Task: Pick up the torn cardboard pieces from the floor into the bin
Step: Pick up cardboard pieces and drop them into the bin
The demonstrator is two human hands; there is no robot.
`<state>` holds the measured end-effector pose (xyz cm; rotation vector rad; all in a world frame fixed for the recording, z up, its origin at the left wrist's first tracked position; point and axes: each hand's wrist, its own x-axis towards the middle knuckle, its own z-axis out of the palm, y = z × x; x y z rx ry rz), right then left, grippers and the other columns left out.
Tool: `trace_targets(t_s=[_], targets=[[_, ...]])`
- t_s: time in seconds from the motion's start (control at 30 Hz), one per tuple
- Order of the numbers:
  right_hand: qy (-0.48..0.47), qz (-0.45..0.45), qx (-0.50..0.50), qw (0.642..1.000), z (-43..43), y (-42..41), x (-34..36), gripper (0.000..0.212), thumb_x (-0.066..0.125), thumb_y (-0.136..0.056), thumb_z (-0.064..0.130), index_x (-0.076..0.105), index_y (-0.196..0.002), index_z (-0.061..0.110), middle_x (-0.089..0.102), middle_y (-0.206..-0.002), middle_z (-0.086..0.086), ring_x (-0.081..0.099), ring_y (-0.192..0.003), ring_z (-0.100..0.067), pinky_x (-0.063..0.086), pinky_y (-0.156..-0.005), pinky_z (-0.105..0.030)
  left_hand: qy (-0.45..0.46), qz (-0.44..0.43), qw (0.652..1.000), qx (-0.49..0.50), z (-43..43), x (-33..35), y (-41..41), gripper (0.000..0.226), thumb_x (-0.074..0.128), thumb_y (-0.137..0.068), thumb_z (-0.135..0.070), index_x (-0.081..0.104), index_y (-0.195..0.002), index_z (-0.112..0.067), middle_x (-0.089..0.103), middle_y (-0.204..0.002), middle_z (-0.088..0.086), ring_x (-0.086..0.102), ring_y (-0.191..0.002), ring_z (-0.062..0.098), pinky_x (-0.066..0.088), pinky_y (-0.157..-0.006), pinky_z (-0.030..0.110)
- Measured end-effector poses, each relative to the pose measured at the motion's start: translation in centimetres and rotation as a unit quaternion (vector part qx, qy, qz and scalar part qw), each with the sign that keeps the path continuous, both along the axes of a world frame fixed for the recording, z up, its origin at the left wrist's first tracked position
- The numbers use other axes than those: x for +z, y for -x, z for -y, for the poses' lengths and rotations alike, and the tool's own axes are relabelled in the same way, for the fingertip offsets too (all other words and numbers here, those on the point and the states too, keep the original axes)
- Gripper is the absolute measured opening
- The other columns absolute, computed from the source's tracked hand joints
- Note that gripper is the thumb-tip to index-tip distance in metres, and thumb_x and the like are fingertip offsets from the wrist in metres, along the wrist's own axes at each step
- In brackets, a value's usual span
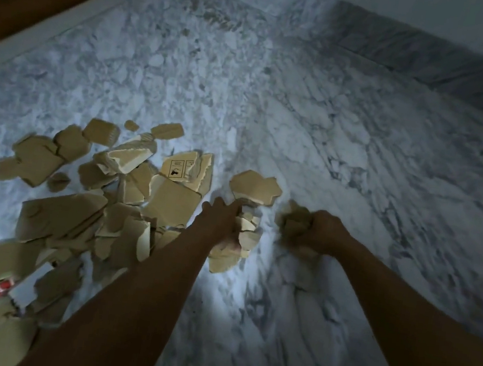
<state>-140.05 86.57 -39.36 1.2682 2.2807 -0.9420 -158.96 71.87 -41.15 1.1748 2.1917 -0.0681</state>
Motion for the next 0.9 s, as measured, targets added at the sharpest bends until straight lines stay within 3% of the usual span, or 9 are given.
trace_targets(t_s=[0.13,0.27,0.33,0.4,0.53,0.6,0.7,0.8,0.9], targets=[[-0.043,-0.058,0.022,0.997,-2.9,6.5,2.8,0.050,0.087,-0.065,0.044,0.073,-0.101,0.012,0.072,-0.098,-0.008,0.068,-0.093,-0.023,0.051,-0.074,-0.030,-0.025,0.061,0.997,0.046,0.7,0.2,0.5,0.093,0.093,-0.044,-0.043,0.040,-0.119,-0.026,0.064,-0.110,0.006,0.062,-0.099,0.028,0.057,-0.079,0.044],[-0.035,-0.032,0.083,0.995,-2.5,11.5,1.3,0.053,0.088,-0.047,0.053,0.068,-0.087,0.025,0.068,-0.091,0.000,0.067,-0.094,-0.023,0.055,-0.080,-0.035,-0.032,0.036,0.999,0.008,1.6,0.0,0.6,0.079,0.090,-0.047,-0.050,0.052,-0.111,-0.025,0.066,-0.111,0.001,0.062,-0.104,0.024,0.054,-0.080,0.037],[-0.053,-0.017,0.104,0.993,-1.6,12.4,-0.9,0.071,0.083,-0.041,0.059,0.060,-0.102,0.030,0.059,-0.108,-0.002,0.056,-0.109,-0.029,0.049,-0.090,-0.044,-0.032,0.031,0.999,-0.004,2.0,-0.3,0.7,0.075,0.088,-0.045,-0.055,0.054,-0.106,-0.028,0.067,-0.107,-0.002,0.062,-0.101,0.021,0.053,-0.078,0.034],[-0.073,-0.014,0.096,0.993,-1.2,12.7,-1.9,0.086,0.087,-0.050,0.051,0.049,-0.123,0.029,0.048,-0.120,-0.006,0.049,-0.114,-0.035,0.046,-0.096,-0.048,-0.030,0.030,0.999,-0.016,2.1,-0.5,0.9,0.073,0.087,-0.044,-0.058,0.059,-0.104,-0.027,0.068,-0.104,-0.003,0.063,-0.097,0.020,0.053,-0.077,0.033],[-0.065,0.001,0.037,0.997,-0.9,12.5,-1.8,0.106,0.089,-0.044,0.059,0.040,-0.134,0.030,0.046,-0.128,-0.008,0.049,-0.121,-0.038,0.044,-0.100,-0.051,-0.035,0.078,0.996,-0.011,3.0,-0.2,1.0,0.069,0.089,-0.046,-0.055,0.070,-0.105,-0.025,0.074,-0.098,-0.003,0.069,-0.090,0.015,0.056,-0.080,0.032],[-0.082,0.040,0.034,0.995,-0.7,12.2,-2.1,0.103,0.084,-0.044,0.061,0.043,-0.133,0.029,0.048,-0.132,-0.006,0.047,-0.124,-0.037,0.042,-0.102,-0.053,-0.054,0.110,0.992,0.011,3.7,0.5,1.1,0.065,0.090,-0.049,-0.050,0.072,-0.107,-0.025,0.075,-0.099,-0.003,0.069,-0.090,0.012,0.055,-0.079,0.027],[-0.075,0.022,0.038,0.996,0.0,11.7,-2.5,0.089,0.079,-0.042,0.060,0.054,-0.121,0.027,0.061,-0.123,-0.006,0.058,-0.112,-0.031,0.050,-0.094,-0.041,-0.098,0.190,0.971,0.104,5.0,2.7,2.9,0.043,0.092,-0.057,-0.032,0.075,-0.094,-0.018,0.075,-0.082,-0.002,0.070,-0.072,0.010,0.052,-0.058,0.015],[-0.101,-0.024,0.039,0.994,1.6,10.8,-1.5,0.077,0.087,-0.054,0.057,0.054,-0.115,0.024,0.063,-0.109,-0.004,0.062,-0.103,-0.030,0.049,-0.081,-0.036,-0.108,0.210,0.965,0.117,6.2,5.6,6.5,0.034,0.091,-0.060,-0.022,0.075,-0.089,-0.014,0.074,-0.077,0.003,0.072,-0.076,0.020,0.059,-0.067,0.032],[-0.148,-0.006,0.070,0.986,3.7,10.1,0.1,0.067,0.083,-0.050,0.066,0.055,-0.097,0.027,0.063,-0.094,0.003,0.064,-0.090,-0.026,0.050,-0.073,-0.032,-0.022,0.155,0.985,0.069,8.2,8.7,10.6,0.032,0.092,-0.058,-0.030,0.070,-0.082,-0.030,0.069,-0.083,-0.009,0.064,-0.075,0.006,0.047,-0.064,0.020]])
